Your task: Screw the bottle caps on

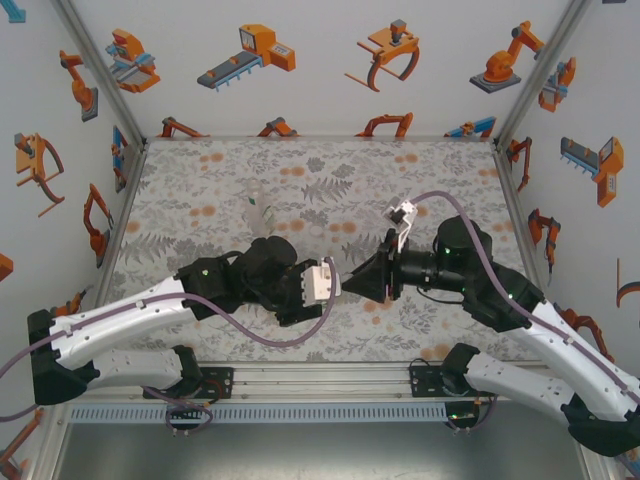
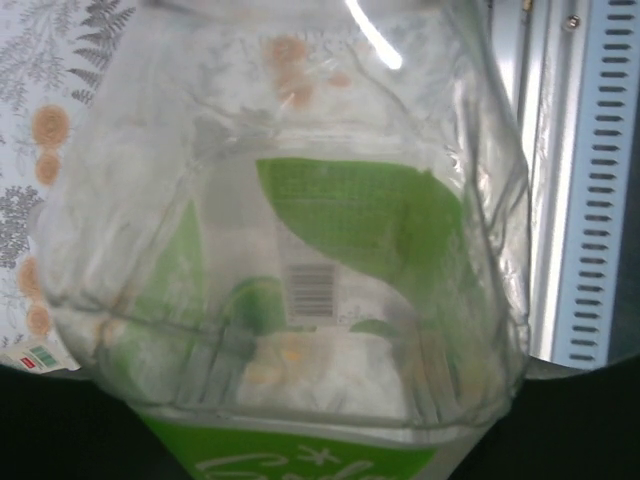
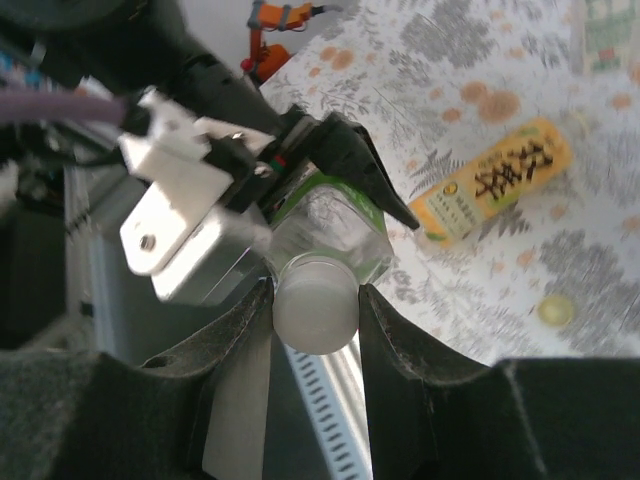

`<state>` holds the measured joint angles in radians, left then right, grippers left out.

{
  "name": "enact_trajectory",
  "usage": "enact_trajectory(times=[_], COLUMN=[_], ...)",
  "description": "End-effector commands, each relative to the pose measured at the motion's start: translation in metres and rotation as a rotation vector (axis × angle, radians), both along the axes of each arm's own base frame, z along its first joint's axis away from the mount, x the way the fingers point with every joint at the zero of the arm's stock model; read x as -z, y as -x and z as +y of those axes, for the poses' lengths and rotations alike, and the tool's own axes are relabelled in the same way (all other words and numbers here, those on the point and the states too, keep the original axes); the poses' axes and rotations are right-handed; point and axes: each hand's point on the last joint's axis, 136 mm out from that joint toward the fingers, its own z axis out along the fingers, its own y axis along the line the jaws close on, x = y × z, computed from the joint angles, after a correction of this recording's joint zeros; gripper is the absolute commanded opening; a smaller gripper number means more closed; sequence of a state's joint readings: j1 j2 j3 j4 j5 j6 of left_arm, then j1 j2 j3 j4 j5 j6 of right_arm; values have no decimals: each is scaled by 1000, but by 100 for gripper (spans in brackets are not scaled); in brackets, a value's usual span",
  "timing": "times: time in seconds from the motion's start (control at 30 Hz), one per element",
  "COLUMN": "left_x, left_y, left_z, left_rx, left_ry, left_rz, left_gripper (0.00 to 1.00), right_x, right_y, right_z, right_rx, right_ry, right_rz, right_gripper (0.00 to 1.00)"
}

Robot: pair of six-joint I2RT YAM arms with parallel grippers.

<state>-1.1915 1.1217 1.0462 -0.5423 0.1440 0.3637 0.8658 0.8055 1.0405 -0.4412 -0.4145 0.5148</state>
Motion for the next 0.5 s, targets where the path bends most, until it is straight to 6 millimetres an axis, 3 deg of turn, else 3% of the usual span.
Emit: enact_trajectory(times=[0.0, 0.27, 0.47], left_x=[-44, -51, -50], left_y=[-9, -8, -10], left_z=[-27, -41, -49], left_rx=[7, 41, 40], left_ry=[213, 256, 280], left_rz=[-99, -102, -105], left_gripper=[0, 0, 0], right_x=[31, 70, 82], right_y=[-11, -6, -11], right_z=[-12, -31, -32], right_rx=[215, 450, 517], right_ry=[39, 133, 140], right_rz=[351, 774, 834], right_gripper=[0, 0, 0])
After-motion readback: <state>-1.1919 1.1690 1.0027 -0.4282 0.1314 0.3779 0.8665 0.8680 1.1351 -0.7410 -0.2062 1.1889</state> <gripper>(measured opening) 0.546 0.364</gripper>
